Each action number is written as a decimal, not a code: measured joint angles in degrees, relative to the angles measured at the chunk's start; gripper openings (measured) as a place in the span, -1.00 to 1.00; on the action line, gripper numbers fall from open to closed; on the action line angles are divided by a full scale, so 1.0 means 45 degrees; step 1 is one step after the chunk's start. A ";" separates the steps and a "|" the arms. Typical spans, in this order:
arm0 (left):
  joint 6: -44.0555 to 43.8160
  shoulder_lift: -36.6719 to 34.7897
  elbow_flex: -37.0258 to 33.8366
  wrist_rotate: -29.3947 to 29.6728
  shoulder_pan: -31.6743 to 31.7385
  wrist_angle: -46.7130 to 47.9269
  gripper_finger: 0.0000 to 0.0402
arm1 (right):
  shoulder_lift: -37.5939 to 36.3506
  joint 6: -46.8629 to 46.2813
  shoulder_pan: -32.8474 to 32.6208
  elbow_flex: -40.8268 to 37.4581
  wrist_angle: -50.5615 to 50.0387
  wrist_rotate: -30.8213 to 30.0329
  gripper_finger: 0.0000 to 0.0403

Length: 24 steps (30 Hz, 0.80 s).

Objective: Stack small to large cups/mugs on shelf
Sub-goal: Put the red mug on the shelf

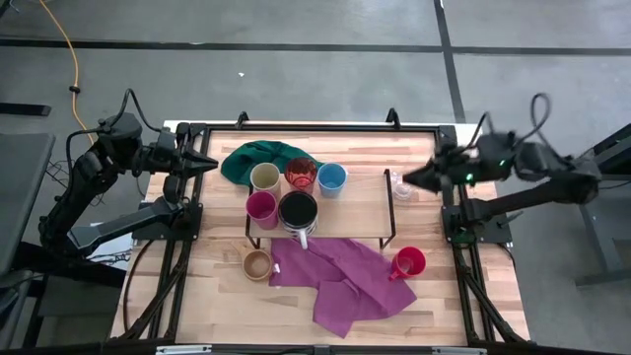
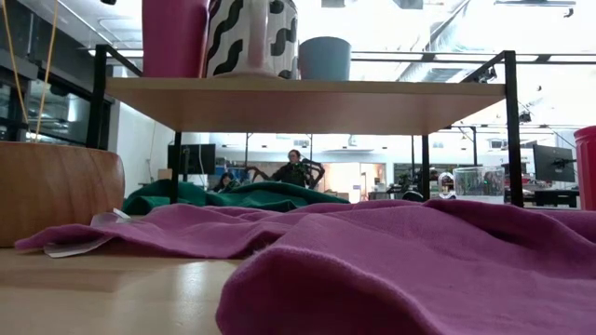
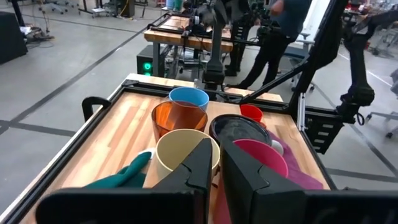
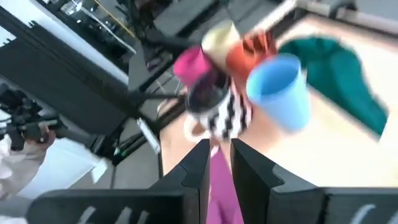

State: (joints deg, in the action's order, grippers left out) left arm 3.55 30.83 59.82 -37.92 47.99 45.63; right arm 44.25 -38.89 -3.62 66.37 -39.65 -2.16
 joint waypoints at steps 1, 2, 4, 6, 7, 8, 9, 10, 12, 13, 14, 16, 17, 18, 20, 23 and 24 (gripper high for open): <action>-0.0111 0.0002 0.0002 0.0002 -0.0005 0.0000 -0.88 | -0.0286 -0.0355 -0.0316 -0.0568 0.0162 -0.0139 -0.73; -0.0194 0.0004 -0.0002 0.0010 0.0000 0.0000 -0.88 | -0.0538 -0.0673 -0.0611 -0.1053 0.0338 -0.0215 -0.73; -0.0321 0.0005 0.0003 0.0054 -0.0002 -0.0005 -0.88 | -0.0994 -0.1298 -0.1236 -0.1767 0.0416 -0.0385 -0.73; -0.0520 0.0001 0.0000 0.0148 -0.0002 -0.0010 -0.88 | -0.1403 -0.1856 -0.1884 -0.2324 0.0420 -0.0683 -0.73; -0.0554 0.0000 -0.0001 0.0216 -0.0001 -0.0010 -0.88 | -0.1632 -0.2146 -0.2224 -0.2556 0.0361 -0.0846 -0.73; -0.0564 0.0002 0.0001 0.0250 0.0000 -0.0015 -0.88 | -0.1866 -0.2443 -0.2570 -0.2790 0.0248 -0.0960 -0.73; -0.0604 0.0001 0.0003 0.0290 -0.0005 -0.0015 -0.88 | -0.2078 -0.2755 -0.2915 -0.3011 0.0181 -0.1096 -0.73; -0.0657 0.0000 0.0003 0.0334 0.0000 -0.0015 -0.88 | -0.2297 -0.3108 -0.3298 -0.3244 0.0135 -0.1241 -0.73; -0.0784 0.0002 0.0002 0.0342 -0.0004 -0.0015 -0.88 | -0.2646 -0.3779 -0.4039 -0.3717 0.0049 -0.1507 -0.73; -0.0848 0.0002 0.0000 0.0349 0.0000 -0.0015 -0.88 | -0.2767 -0.4139 -0.4421 -0.3930 0.0008 -0.1606 -0.73; -0.0882 0.0000 0.0002 0.0381 -0.0004 -0.0015 -0.88 | -0.2864 -0.4519 -0.4779 -0.4143 -0.0065 -0.1671 -0.73; -0.0905 0.0005 0.0003 0.0433 -0.0001 -0.0018 -0.88 | -0.2938 -0.5309 -0.5489 -0.4484 -0.0406 -0.1763 -0.73; -0.0945 0.0005 0.0003 0.0437 0.0000 -0.0015 -0.88 | -0.2938 -0.5707 -0.5841 -0.4614 -0.0686 -0.1789 -0.73; -0.0965 0.0001 0.0003 0.0455 -0.0003 -0.0019 -0.88 | -0.2926 -0.6128 -0.6183 -0.4743 -0.1004 -0.1803 -0.73; -0.0997 0.0000 0.0003 0.0572 -0.0004 -0.0019 -0.88 | -0.2913 -0.6920 -0.6846 -0.4995 -0.1439 -0.1800 -0.73; -0.1170 0.0000 0.0003 0.0586 0.0000 -0.0019 -0.88 | -0.2909 -0.8079 -0.7741 -0.5167 -0.2098 -0.1802 -0.73; -0.1183 0.0000 -0.0002 0.0593 -0.0003 -0.0019 -0.88 | -0.2909 -0.8507 -0.8011 -0.5167 -0.2420 -0.1803 -0.73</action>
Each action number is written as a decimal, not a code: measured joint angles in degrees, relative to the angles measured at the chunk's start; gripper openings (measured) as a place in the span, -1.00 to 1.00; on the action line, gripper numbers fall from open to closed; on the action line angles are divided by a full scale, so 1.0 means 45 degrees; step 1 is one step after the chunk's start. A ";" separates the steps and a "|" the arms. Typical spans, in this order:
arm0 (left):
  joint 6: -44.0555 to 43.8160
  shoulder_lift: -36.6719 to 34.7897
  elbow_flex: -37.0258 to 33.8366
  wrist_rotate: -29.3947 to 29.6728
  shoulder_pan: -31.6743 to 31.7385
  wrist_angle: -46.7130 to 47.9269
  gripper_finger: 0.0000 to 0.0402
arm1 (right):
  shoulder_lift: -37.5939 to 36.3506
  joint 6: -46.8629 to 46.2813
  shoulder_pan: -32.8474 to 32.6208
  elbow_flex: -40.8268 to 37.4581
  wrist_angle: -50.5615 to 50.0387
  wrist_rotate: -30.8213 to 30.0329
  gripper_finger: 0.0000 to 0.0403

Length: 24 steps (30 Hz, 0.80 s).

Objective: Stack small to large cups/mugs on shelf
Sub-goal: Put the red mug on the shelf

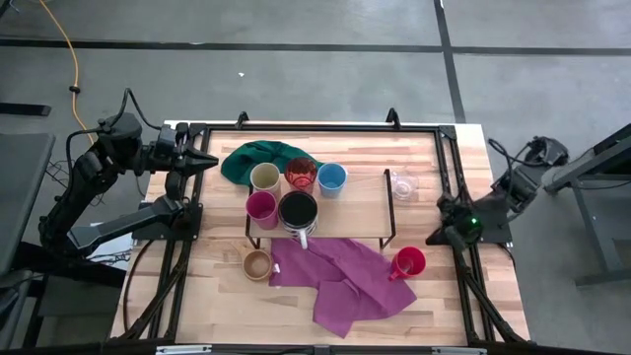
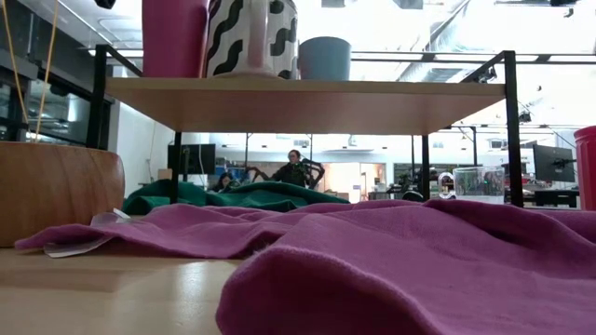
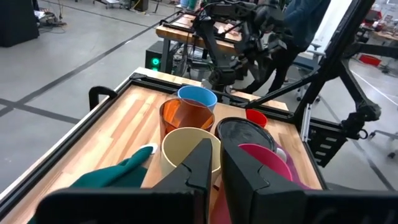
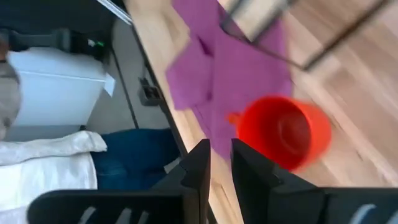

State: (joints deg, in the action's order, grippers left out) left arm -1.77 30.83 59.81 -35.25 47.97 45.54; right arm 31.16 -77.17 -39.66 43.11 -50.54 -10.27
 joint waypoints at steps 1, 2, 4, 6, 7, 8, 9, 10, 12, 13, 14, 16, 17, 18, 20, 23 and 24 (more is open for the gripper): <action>-0.0002 0.0002 0.0005 0.0032 -0.0002 0.0000 -0.88 | 0.0005 -0.0469 -0.0251 0.0000 -0.0307 -0.0017 -0.73; -0.0007 0.0004 0.0003 0.0079 0.0003 0.0001 -0.88 | 0.0048 -0.0999 -0.0485 0.0000 -0.0537 -0.0060 -0.73; -0.0004 0.0005 0.0003 0.0103 -0.0002 0.0000 -0.88 | 0.0172 -0.1928 -0.0884 0.0000 -0.0942 -0.0145 -0.73; 0.0007 0.0000 0.0005 0.0228 0.0003 0.0004 -0.88 | 0.0368 -0.2772 -0.1206 0.0000 -0.1240 -0.0153 -0.73; 0.0046 0.0000 0.0005 0.0280 0.0002 0.0005 -0.88 | 0.0507 -0.3129 -0.1331 0.0000 -0.1390 -0.0150 -0.73; 0.0065 0.0000 0.0003 0.0300 0.0003 0.0002 -0.88 | 0.0670 -0.3468 -0.1429 0.0000 -0.1535 -0.0142 -0.73; 0.0086 0.0003 0.0002 0.0322 0.0003 0.0002 -0.88 | 0.0832 -0.3830 -0.1526 0.0000 -0.1650 -0.0099 -0.73; 0.0093 0.0005 0.0005 0.0322 0.0003 0.0002 -0.88 | 0.1033 -0.4078 -0.1634 0.0000 -0.1685 -0.0034 -0.73; 0.0095 0.0005 0.0000 0.0322 0.0001 0.0005 -0.88 | 0.1436 -0.4576 -0.1802 0.0000 -0.1610 -0.0022 -0.73; 0.0095 0.0004 0.0005 0.0322 0.0003 0.0005 -0.88 | 0.1667 -0.4814 -0.1867 0.0000 -0.1609 -0.0008 -0.73; 0.0095 0.0005 0.0004 0.0322 0.0003 0.0005 -0.88 | 0.1903 -0.4886 -0.1930 0.0000 -0.1531 0.0008 -0.73; 0.0095 0.0004 0.0004 0.0322 0.0003 0.0000 -0.88 | 0.2408 -0.5213 -0.2024 0.0000 -0.1375 0.0021 -0.73; 0.0095 0.0002 0.0003 0.0322 0.0002 0.0005 -0.88 | 0.2647 -0.5289 -0.2058 0.0000 -0.1380 0.0073 -0.73; 0.0095 0.0003 0.0005 0.0322 0.0003 0.0002 -0.88 | 0.2869 -0.5389 -0.2096 0.0000 -0.1316 0.0127 -0.73; 0.0095 0.0004 0.0001 0.0321 0.0002 0.0005 -0.88 | 0.3319 -0.5719 -0.2121 0.0000 -0.1268 0.0328 -0.73; 0.0103 0.0003 0.0005 0.0318 0.0002 0.0005 -0.88 | 0.3936 -0.6144 -0.2121 0.0000 -0.1177 0.0571 -0.73; 0.0147 0.0005 0.0004 0.0318 0.0002 0.0005 -0.88 | 0.4118 -0.6261 -0.2121 0.0000 -0.1165 0.0610 -0.73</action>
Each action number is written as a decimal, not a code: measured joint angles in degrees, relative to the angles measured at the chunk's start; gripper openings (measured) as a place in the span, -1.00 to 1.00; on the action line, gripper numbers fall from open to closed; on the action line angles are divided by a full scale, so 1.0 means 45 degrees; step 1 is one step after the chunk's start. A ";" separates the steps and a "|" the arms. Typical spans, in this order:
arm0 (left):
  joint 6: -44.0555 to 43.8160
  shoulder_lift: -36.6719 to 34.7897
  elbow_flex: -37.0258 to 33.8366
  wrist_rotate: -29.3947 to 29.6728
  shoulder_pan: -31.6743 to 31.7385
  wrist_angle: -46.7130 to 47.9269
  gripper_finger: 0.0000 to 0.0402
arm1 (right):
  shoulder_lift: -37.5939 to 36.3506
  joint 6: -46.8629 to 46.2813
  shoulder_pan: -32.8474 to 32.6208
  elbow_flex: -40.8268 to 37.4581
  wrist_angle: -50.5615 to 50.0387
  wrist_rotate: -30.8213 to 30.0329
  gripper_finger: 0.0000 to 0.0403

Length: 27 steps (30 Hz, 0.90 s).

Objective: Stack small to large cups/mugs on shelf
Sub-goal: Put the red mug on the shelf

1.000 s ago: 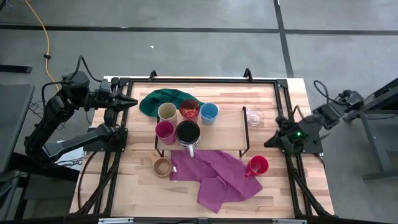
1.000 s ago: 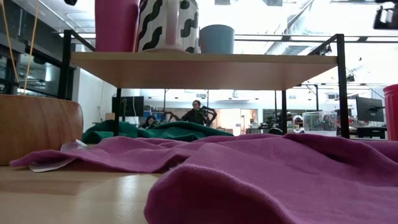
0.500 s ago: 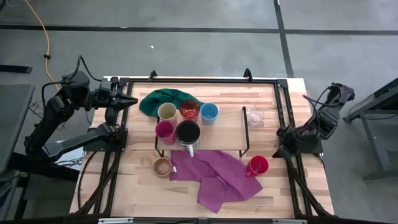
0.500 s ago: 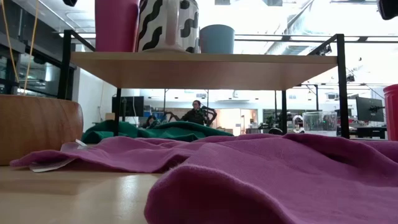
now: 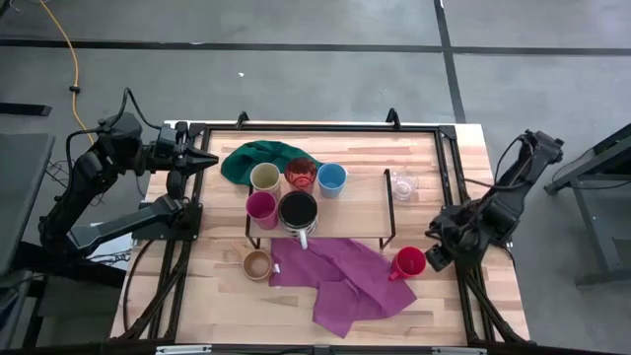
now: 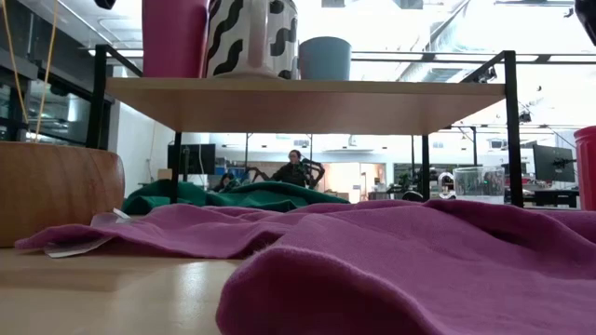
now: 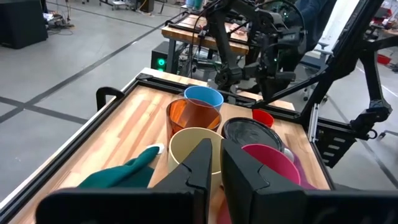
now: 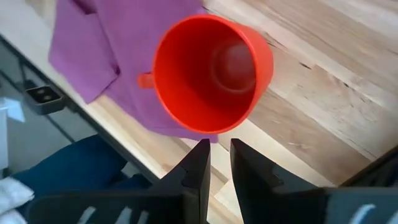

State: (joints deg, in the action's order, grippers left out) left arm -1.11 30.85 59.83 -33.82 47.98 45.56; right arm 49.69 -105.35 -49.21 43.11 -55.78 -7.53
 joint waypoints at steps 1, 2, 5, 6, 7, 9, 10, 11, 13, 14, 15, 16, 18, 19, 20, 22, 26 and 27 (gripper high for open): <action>0.0089 -0.0002 0.0001 0.0000 -0.0001 0.0000 -0.88 | 0.0187 -0.0122 0.0001 0.0000 0.0062 0.0015 -0.73; 0.0150 0.0000 -0.0004 0.0000 -0.0004 0.0000 -0.88 | 0.0349 -0.0262 0.0005 0.0000 0.0119 0.0018 -0.73; 0.0167 0.0000 0.0001 0.0000 -0.0002 0.0003 -0.88 | 0.0758 -0.0644 0.0015 0.0153 0.0005 0.0015 -0.73; 0.0195 0.0000 -0.0002 0.0000 -0.0002 0.0005 -0.88 | 0.0890 -0.0747 0.0015 0.0246 -0.0079 0.0010 -0.73; 0.0241 0.0000 -0.0001 -0.0015 0.0001 0.0005 -0.88 | 0.1014 -0.0833 0.0015 0.0334 -0.0195 0.0010 -0.73; 0.0292 0.0000 0.0000 -0.0102 -0.0004 0.0005 -0.88 | 0.1293 -0.0824 0.0015 0.0539 -0.0399 -0.0027 -0.73; 0.0293 0.0000 -0.0002 -0.0150 -0.0004 0.0007 -0.88 | 0.1413 -0.0798 0.0015 0.0639 -0.0470 -0.0086 -0.73; 0.0298 0.0000 0.0001 -0.0198 0.0001 0.0010 -0.88 | 0.1510 -0.0708 0.0015 0.0710 -0.0482 -0.0120 -0.73; 0.0363 0.0000 0.0001 -0.0290 -0.0001 0.0010 -0.88 | 0.1693 -0.0807 0.0079 0.0767 -0.0476 -0.0119 -0.73; 0.0417 0.0000 -0.0001 -0.0309 -0.0001 0.0010 -0.88 | 0.1776 -0.0859 0.0139 0.0767 -0.0500 -0.0063 -0.73; 0.0474 0.0000 -0.0001 -0.0333 0.0001 0.0010 -0.88 | 0.1855 -0.0902 0.0213 0.0767 -0.0517 0.0096 -0.72; 0.0529 0.0000 0.0001 -0.0337 -0.0004 0.0015 -0.88 | 0.1939 -0.0931 0.0303 0.0767 -0.0559 0.0321 -0.72; 0.0672 0.0000 0.0001 -0.0348 0.0001 0.0015 -0.88 | 0.2120 -0.0933 0.0539 0.0767 -0.0630 0.0756 -0.70; 0.0763 0.0000 0.0001 -0.0388 0.0001 0.0015 -0.88 | 0.2205 -0.0928 0.0659 0.0767 -0.0599 0.0883 -0.68; 0.0834 0.0000 0.0001 -0.0461 0.0000 0.0015 -0.88 | 0.2283 -0.0933 0.0766 0.0767 -0.0590 0.0991 -0.66; 0.0914 0.0000 0.0001 -0.0629 -0.0003 0.0018 -0.88 | 0.2404 -0.0915 0.0978 0.0767 -0.0529 0.1041 -0.61; 0.1140 0.0000 0.0001 -0.0924 -0.0004 0.0033 -0.88 | 0.2601 -0.0909 0.1420 0.0767 -0.0367 0.1064 -0.51; 0.1191 0.0000 0.0001 -0.0960 0.0001 0.0061 -0.88 | 0.2653 -0.0907 0.1518 0.0767 -0.0359 0.1079 -0.49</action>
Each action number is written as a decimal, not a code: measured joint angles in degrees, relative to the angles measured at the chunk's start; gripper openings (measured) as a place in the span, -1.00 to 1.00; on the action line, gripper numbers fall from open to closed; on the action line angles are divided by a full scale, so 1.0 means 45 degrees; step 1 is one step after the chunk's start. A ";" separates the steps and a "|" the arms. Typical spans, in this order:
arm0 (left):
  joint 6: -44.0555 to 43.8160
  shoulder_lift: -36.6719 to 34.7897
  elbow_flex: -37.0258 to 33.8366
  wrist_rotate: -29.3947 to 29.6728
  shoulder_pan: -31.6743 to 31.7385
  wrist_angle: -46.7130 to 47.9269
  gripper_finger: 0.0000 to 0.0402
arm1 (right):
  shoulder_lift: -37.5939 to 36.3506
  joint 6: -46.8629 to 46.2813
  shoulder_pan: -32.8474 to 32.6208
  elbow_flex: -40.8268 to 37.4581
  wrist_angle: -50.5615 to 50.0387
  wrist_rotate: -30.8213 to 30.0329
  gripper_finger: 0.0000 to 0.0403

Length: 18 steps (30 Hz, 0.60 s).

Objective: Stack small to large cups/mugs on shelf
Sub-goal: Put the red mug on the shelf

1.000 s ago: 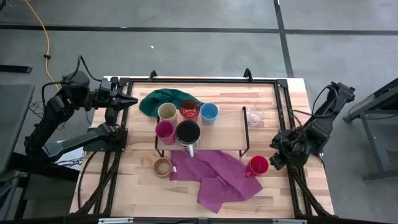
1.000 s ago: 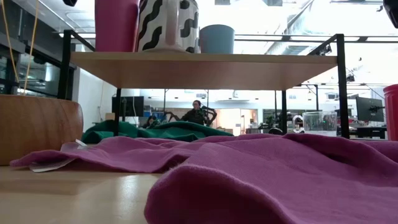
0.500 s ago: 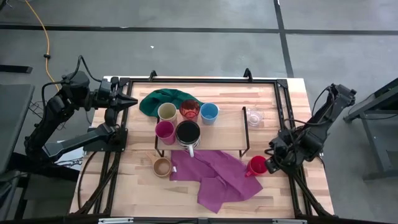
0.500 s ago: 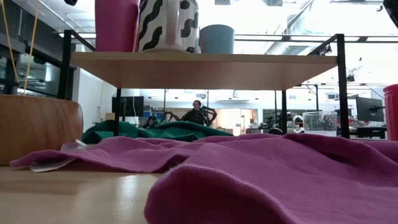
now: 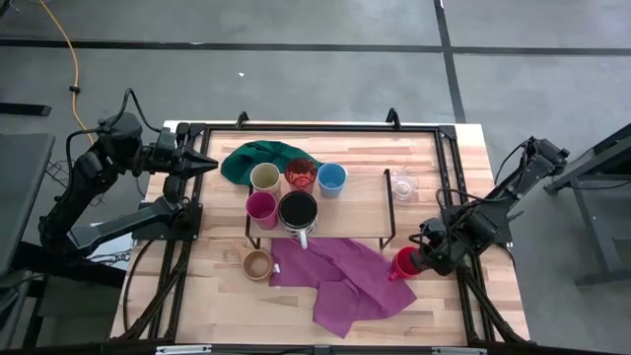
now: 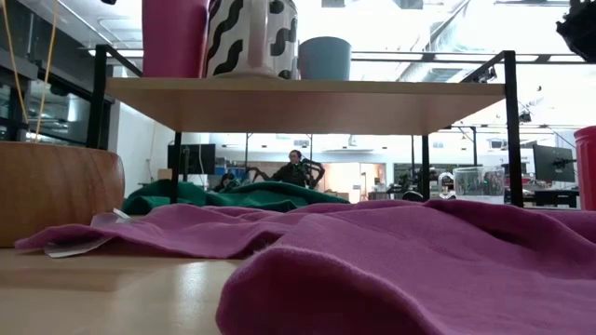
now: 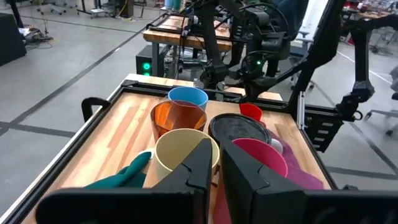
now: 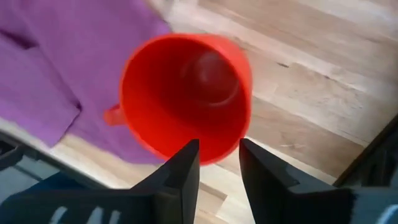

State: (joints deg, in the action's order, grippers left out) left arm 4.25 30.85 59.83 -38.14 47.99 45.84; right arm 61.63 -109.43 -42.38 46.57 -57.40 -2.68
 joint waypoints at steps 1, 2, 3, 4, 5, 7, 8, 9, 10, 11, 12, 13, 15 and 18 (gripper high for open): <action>0.0066 0.0000 0.0000 -0.0002 -0.0005 0.0074 -0.88 | 0.0065 -0.0009 0.0095 0.0000 -0.0050 0.0034 -0.47; 0.0122 0.0000 -0.0002 -0.0005 -0.0005 0.0163 -0.88 | 0.0143 -0.0052 0.0173 0.0000 -0.0169 0.0091 -0.46; 0.0177 0.0000 0.0000 -0.0012 -0.0002 0.0229 -0.88 | 0.0236 -0.0085 0.0252 0.0000 -0.0323 0.0246 -0.45; 0.0247 0.0000 -0.0005 -0.0050 -0.0005 0.0278 -0.88 | 0.0339 -0.0122 0.0326 0.0000 -0.0486 0.0421 -0.45; 0.0302 0.0000 0.0000 -0.0095 0.0000 0.0314 -0.88 | 0.0450 -0.0129 0.0399 0.0000 -0.0589 0.0586 -0.45; 0.0347 0.0000 0.0000 -0.0109 -0.0002 0.0381 -0.88 | 0.0644 -0.0121 0.0499 0.0000 -0.0648 0.0737 -0.44; 0.0389 0.0000 -0.0002 -0.0127 -0.0003 0.0429 -0.88 | 0.0729 -0.0118 0.0544 0.0000 -0.0607 0.0742 -0.44; 0.0448 0.0000 0.0000 -0.0179 0.0000 0.0482 -0.88 | 0.0809 -0.0108 0.0608 0.0000 -0.0512 0.0743 -0.44; 0.0511 0.0004 -0.0004 -0.0260 0.0000 0.0521 -0.88 | 0.0892 -0.0058 0.0670 0.0000 -0.0411 0.0743 -0.44; 0.0575 0.0005 0.0000 -0.0319 -0.0005 0.0541 -0.88 | 0.0971 -0.0037 0.0725 0.0000 -0.0332 0.0743 -0.44; 0.0641 0.0000 0.0000 -0.0385 0.0000 0.0532 -0.88 | 0.1044 -0.0028 0.0778 0.0000 -0.0277 0.0746 -0.44; 0.0656 0.0000 -0.0004 -0.0432 -0.0004 0.0536 -0.88 | 0.1118 -0.0023 0.0846 0.0000 -0.0229 0.0743 -0.44; 0.0675 0.0000 -0.0004 -0.0439 -0.0001 0.0536 -0.88 | 0.1254 -0.0015 0.0928 0.0000 -0.0211 0.0747 -0.44; 0.0740 0.0000 0.0000 -0.0543 -0.0002 0.0533 -0.88 | 0.1457 0.0032 0.1050 0.0000 -0.0216 0.0933 -0.44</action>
State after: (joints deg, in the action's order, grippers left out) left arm 7.58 30.85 59.83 -40.59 47.98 48.23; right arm 68.19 -109.28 -37.66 46.57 -58.37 1.52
